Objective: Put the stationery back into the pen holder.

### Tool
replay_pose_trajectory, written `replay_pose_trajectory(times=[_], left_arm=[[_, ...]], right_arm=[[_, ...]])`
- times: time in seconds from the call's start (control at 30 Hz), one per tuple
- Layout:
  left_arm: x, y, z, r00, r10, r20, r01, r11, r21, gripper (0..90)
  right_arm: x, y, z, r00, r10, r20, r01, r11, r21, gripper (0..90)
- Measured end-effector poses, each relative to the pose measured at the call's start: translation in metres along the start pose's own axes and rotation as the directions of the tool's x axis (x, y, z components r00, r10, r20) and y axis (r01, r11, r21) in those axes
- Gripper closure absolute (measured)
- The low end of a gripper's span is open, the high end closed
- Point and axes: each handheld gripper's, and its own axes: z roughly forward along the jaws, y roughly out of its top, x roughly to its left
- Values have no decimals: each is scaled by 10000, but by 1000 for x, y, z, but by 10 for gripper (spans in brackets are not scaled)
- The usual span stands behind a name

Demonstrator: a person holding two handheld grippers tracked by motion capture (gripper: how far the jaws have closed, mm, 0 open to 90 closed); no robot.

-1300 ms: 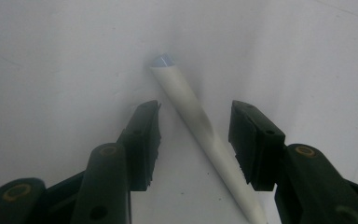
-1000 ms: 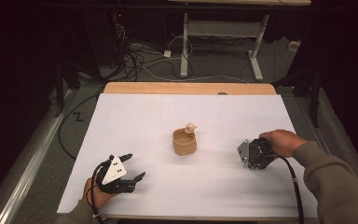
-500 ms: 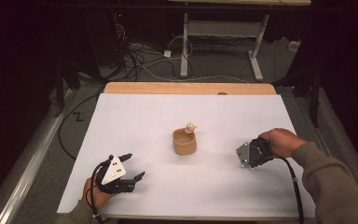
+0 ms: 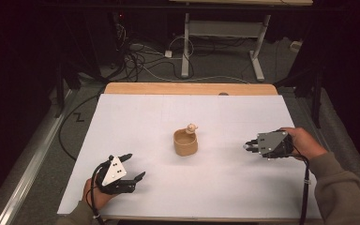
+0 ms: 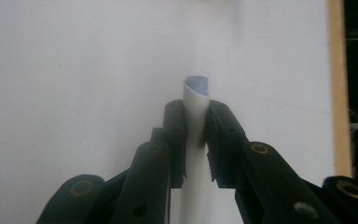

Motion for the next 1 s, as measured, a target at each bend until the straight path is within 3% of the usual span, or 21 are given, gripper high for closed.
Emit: replay_pose_trajectory(times=[0.03,0.2,0.27,0.3,0.33,0.4,0.43,0.57,0.63,0.7,0.83,0.9,0.93,0.97,1.0], left_arm=[[0,0,0,10000,-6,-20,6,10000,-6,224],[-1,1,-1,10000,-61,-17,61,10000,-41,224],[-1,1,-2,10000,-35,-43,35,10000,-37,224],[0,0,-2,10000,-55,-23,54,10000,-51,224],[0,0,-1,10000,-51,-26,51,10000,-35,223],[0,0,-1,10000,-47,-20,47,10000,-45,224],[-1,0,-1,10000,-23,-15,23,10000,-48,223],[0,0,-2,10000,-25,-29,25,10000,-95,224],[0,0,-3,10000,-54,-28,54,9999,-119,223],[0,0,-4,10000,-33,-29,33,9999,-143,224],[0,0,-4,10000,-39,-26,39,9998,-180,223],[0,0,-4,10000,-54,-32,53,9998,-192,223],[0,0,-4,10000,-54,-35,54,9998,-203,224],[0,0,-4,10000,-59,-36,58,9998,-213,224],[1,0,-4,10000,-43,-53,42,9998,-199,224]], right_arm=[[2,0,-7,9989,200,430,-180,9988,-453,794],[4,4,-15,9941,439,987,-334,9938,-1063,794],[5,7,-17,9869,794,1403,-558,9848,-1643,794],[5,7,-17,9869,794,1403,-558,9848,-1643,794],[5,10,-17,9800,1105,1656,-751,9755,-2066,794],[5,11,-17,9776,1185,1737,-787,9723,-2202,794],[5,12,-17,9742,1345,1812,-863,9640,-2514,794],[7,22,-14,9539,1987,2250,-1231,9426,-3104,794],[8,27,-11,9434,2381,2309,-1467,9239,-3534,794],[9,33,-8,9322,2650,2467,-1603,9130,-3752,794],[10,41,-2,9126,3360,2329,-2104,8744,-4372,794],[10,43,0,8985,3743,2292,-2340,8503,-4715,794],[10,44,0,8804,4201,2202,-2642,8199,-5078,794],[10,44,0,8804,4201,2202,-2642,8199,-5078,794],[10,45,0,8725,4349,2226,-2713,8103,-5195,794]])
